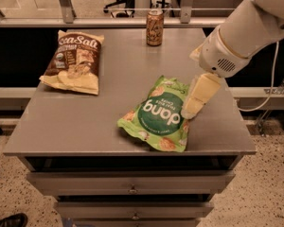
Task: Move orange can near brown chip bag
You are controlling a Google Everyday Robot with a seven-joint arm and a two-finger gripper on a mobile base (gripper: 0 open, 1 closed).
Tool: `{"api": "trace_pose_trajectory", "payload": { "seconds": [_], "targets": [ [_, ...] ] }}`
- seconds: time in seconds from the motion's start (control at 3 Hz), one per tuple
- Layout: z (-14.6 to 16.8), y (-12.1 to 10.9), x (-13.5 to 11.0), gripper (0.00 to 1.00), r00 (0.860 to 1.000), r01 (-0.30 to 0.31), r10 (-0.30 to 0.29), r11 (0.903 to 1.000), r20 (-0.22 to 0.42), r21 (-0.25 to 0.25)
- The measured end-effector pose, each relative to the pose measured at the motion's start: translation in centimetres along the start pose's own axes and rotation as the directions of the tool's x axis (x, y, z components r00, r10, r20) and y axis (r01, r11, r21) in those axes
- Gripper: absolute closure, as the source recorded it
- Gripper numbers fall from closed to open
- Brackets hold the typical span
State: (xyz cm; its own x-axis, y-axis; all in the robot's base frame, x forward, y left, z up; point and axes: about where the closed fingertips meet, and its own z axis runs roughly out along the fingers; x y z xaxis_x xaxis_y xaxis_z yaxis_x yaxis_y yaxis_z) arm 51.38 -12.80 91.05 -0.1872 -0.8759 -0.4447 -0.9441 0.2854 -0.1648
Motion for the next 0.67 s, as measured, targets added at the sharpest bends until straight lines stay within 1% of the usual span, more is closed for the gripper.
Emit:
{"api": "trace_pose_trajectory", "payload": {
  "seconds": [0.33,0.67],
  "targets": [
    [1.0,-0.5,-0.6,0.00,0.999,-0.001,0.001,1.0000,0.041,0.001],
    [3.8,-3.6,-2.9,0.00,0.986,-0.007,0.002,0.9996,0.168,0.026]
  ]
}}
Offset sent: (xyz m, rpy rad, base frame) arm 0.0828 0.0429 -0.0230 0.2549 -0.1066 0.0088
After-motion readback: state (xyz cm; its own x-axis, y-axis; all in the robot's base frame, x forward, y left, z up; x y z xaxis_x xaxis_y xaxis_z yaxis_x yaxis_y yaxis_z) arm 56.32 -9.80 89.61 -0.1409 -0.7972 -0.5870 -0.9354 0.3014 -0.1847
